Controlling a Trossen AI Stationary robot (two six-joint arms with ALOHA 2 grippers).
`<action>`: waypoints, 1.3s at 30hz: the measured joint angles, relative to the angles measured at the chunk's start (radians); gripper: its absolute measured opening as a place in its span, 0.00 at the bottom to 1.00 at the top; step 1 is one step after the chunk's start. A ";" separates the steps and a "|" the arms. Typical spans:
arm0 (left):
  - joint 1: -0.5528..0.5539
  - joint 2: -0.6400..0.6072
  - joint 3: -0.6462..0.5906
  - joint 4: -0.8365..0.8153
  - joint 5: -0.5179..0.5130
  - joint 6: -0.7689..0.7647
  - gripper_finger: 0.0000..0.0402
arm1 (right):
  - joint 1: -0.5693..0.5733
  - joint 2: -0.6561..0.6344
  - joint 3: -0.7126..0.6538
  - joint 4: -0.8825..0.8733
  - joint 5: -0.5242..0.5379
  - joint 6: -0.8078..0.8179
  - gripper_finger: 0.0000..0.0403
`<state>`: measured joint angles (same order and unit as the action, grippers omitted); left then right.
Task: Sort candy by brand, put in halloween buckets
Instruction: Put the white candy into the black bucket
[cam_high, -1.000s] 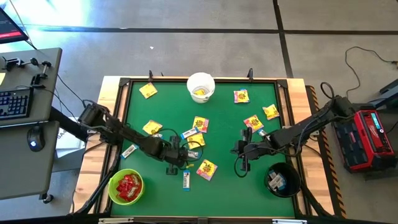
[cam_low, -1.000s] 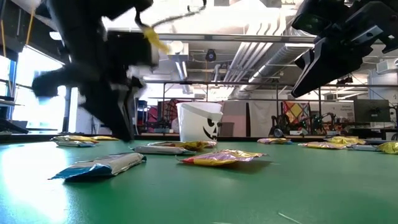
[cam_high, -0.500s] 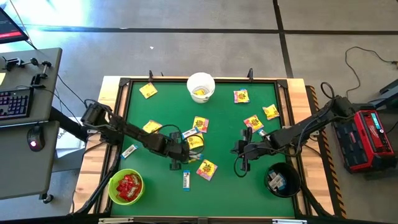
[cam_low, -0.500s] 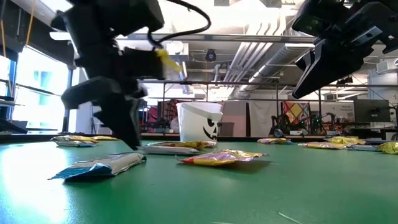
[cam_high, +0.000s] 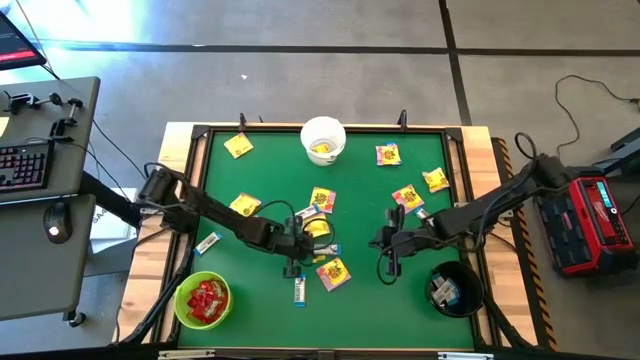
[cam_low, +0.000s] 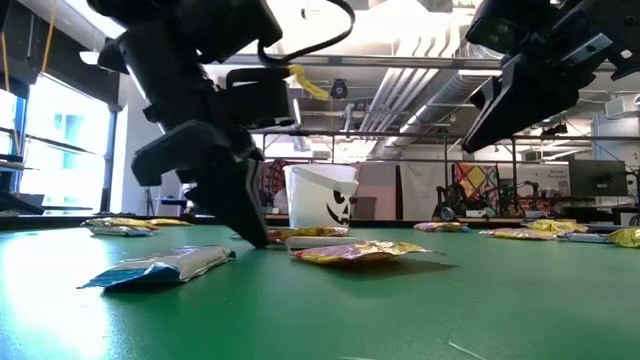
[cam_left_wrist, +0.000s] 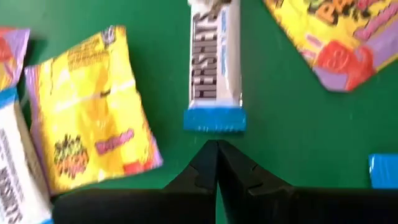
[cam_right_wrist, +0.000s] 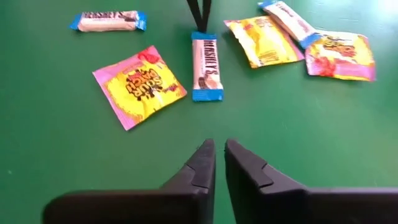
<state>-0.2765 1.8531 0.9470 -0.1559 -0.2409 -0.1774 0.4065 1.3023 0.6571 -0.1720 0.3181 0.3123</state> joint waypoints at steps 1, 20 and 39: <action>0.003 0.004 0.000 0.013 0.001 0.005 0.00 | 0.000 0.011 0.000 0.013 -0.007 -0.010 0.09; 0.063 -0.035 0.023 0.147 0.025 0.036 0.00 | 0.004 0.304 0.035 0.122 0.153 -0.358 0.36; 0.069 0.012 0.021 0.147 0.056 -0.066 0.00 | 0.018 0.472 0.143 0.182 0.182 -0.636 0.54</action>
<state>-0.2075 1.8647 0.9684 -0.0093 -0.1852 -0.2434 0.4240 1.7741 0.8004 0.0101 0.5002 -0.3232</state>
